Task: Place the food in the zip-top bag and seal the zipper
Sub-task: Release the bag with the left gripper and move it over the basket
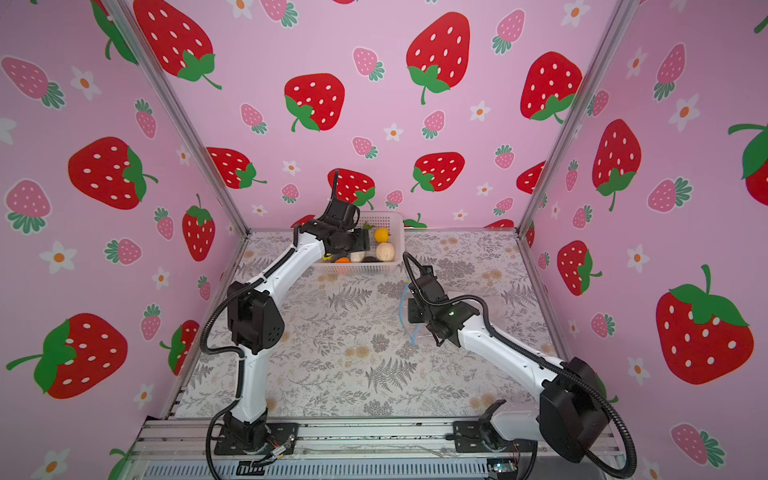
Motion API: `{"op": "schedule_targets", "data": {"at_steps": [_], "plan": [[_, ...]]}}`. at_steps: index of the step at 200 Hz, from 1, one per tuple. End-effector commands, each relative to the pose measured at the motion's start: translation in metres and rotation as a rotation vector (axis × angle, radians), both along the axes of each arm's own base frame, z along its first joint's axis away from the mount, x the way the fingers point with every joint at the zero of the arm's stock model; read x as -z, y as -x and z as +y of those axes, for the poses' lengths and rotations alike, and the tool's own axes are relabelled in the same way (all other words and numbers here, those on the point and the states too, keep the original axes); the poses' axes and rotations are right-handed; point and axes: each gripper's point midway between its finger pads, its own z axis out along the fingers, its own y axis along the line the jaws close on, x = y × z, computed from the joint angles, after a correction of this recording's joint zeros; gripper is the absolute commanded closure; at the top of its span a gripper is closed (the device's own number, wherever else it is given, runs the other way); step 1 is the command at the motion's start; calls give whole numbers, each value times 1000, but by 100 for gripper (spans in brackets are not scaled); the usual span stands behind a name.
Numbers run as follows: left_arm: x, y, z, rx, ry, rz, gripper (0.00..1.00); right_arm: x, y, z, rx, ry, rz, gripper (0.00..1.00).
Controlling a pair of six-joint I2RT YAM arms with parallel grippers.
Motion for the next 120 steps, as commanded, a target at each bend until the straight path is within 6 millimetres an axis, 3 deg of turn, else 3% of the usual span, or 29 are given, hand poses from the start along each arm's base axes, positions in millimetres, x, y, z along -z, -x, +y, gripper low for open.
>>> {"op": "schedule_targets", "data": {"at_steps": [1,28,85,120], "plan": [[9,-2,25,3,-85,61,19,-9,-8,4,-6,-11,-21,100],[19,-15,46,-49,-67,107,24,-10,-13,8,-11,-24,-27,100],[64,-31,53,-58,-83,179,30,-6,-17,8,-14,-25,-19,100],[85,-28,56,-60,-94,225,34,-4,-17,6,-9,-23,-14,100]]}}
